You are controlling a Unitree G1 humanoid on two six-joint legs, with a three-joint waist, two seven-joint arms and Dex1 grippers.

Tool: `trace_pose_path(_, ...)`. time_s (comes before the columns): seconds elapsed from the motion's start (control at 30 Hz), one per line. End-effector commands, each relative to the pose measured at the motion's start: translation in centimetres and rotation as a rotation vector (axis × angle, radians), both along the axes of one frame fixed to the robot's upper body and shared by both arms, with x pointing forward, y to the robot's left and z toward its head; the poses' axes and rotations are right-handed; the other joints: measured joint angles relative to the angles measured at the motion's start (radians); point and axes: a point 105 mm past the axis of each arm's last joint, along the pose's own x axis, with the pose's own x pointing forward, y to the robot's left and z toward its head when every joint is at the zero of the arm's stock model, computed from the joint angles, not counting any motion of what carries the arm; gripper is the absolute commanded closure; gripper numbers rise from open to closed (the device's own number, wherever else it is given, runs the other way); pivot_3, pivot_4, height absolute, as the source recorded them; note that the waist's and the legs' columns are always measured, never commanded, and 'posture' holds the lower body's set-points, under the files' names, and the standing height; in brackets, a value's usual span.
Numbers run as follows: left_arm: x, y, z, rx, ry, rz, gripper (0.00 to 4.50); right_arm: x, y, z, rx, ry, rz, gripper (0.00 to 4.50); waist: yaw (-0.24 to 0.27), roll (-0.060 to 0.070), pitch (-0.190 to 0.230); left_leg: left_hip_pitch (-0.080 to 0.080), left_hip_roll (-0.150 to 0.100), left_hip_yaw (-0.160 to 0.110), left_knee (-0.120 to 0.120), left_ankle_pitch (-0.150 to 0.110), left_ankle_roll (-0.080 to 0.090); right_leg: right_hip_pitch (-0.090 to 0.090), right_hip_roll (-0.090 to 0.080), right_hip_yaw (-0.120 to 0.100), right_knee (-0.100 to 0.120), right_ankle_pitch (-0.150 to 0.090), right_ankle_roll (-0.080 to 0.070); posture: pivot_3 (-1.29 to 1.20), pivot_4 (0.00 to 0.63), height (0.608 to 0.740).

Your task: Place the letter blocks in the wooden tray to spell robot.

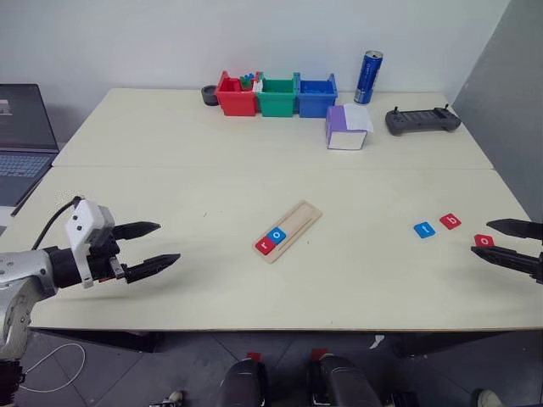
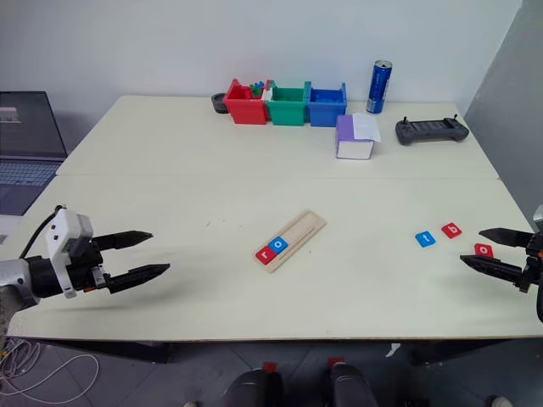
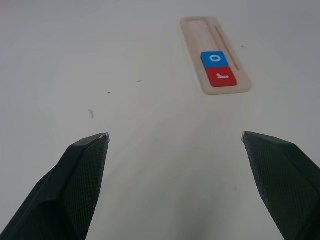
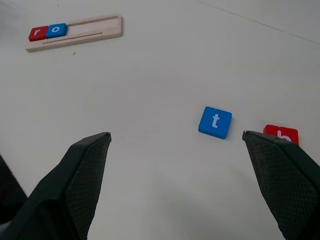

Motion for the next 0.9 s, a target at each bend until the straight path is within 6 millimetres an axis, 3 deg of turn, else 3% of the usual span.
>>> trace_pose_path(0.03, 1.3, -4.6, -0.9, -0.004, -0.131, -0.037, 0.00, 0.4, 2.7, 1.2, 0.010, -0.060, 0.091, 0.03, 0.002, 0.002, -0.001, 0.000, 0.000, 0.000, 0.000, 0.000, 0.000, 0.000, 0.000, 0.000, 0.000, 0.000, 0.000, 0.00, 0.150, 0.740)
trace_pose_path(0.13, 2.4, -7.8, -2.8, -0.044, -0.178, -0.014, 0.00, 0.7, 5.6, 1.1, 0.021, -0.078, 0.164, 0.03, 0.001, -0.001, -0.001, 0.000, -0.001, -0.001, 0.001, 0.000, 0.000, 0.001, 0.000, 0.000, 0.001, 0.000, 0.001, 0.00, 0.150, 0.740)
trace_pose_path(0.27, 2.7, -10.4, -4.9, -0.125, -0.173, 0.013, 0.00, 0.4, 10.1, 0.9, 0.058, -0.092, 0.280, 0.03, -0.002, -0.002, -0.001, 0.000, 0.000, -0.001, 0.001, 0.001, -0.001, 0.001, 0.001, 0.000, 0.002, 0.001, 0.001, 0.00, 0.150, 0.740)
trace_pose_path(0.33, 2.5, -11.3, -5.6, -0.110, -0.171, -0.006, 0.00, 0.2, 11.5, 0.5, 0.056, -0.088, 0.311, 0.03, -0.001, -0.002, -0.001, 0.000, 0.000, -0.002, 0.001, 0.001, -0.001, 0.001, 0.001, -0.001, 0.002, 0.001, 0.001, 0.00, 0.150, 0.740)
trace_pose_path(0.63, 3.0, -12.4, -7.4, -0.010, -0.187, 0.024, 0.00, 0.9, 12.6, 0.1, 0.033, -0.099, 0.319, 0.03, 0.001, -0.002, -0.001, -0.001, -0.001, -0.003, 0.003, 0.001, -0.001, 0.001, 0.001, -0.001, 0.001, 0.001, 0.001, 0.00, 0.150, 0.740)
trace_pose_path(0.9, 3.6, -13.2, -7.5, -0.083, -0.137, 0.068, 0.00, 0.8, 12.7, -0.3, 0.028, -0.096, 0.318, 0.03, 0.001, -0.002, -0.001, -0.001, 0.000, -0.003, 0.003, 0.001, -0.001, 0.001, 0.001, -0.001, 0.002, 0.001, 0.001, 0.00, 0.150, 0.740)
